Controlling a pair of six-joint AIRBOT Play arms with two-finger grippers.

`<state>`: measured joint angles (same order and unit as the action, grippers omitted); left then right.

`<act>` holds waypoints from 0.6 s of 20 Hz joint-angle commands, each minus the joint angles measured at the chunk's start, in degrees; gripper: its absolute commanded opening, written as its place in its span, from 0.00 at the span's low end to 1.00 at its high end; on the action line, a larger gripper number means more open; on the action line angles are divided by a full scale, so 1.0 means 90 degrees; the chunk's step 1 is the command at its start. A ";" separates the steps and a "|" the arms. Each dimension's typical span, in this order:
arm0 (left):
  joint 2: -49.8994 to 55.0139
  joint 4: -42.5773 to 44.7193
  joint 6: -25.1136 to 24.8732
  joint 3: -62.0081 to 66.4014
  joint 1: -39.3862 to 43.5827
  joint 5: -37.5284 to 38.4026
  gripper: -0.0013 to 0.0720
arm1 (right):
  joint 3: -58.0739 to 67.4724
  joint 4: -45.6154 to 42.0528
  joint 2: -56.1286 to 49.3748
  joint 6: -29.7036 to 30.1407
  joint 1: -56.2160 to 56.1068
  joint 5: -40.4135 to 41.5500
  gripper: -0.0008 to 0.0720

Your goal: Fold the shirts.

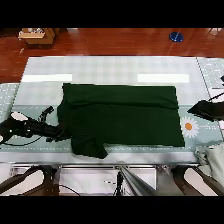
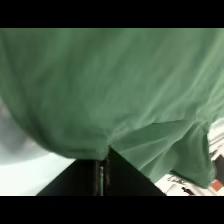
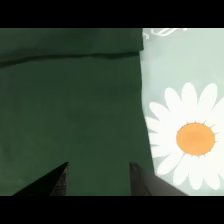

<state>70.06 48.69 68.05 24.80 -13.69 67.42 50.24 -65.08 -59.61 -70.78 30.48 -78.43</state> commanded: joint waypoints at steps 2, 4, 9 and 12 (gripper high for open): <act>0.0168 -0.0061 -0.0092 0.0000 0.0104 -0.0151 0.06 | -0.0010 -0.0323 0.0007 -0.0075 0.0007 -0.0250 0.68; 0.0168 -0.0056 -0.0248 0.0000 0.0039 0.0010 0.06 | -0.0279 -0.0860 -0.0005 -0.0289 0.0194 -0.0576 0.68; 0.0168 -0.0058 -0.0398 0.0000 0.0027 0.0051 0.06 | -0.1715 -0.0182 -0.0005 0.0022 0.0937 -0.0522 0.84; 0.0168 -0.0061 -0.0481 0.0000 0.0027 0.0078 0.06 | -0.2057 -0.0486 -0.0005 0.0066 0.0971 -0.0197 0.83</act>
<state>71.53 48.03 64.75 24.82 -13.39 67.48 35.48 -67.92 -59.64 -70.87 38.04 -82.11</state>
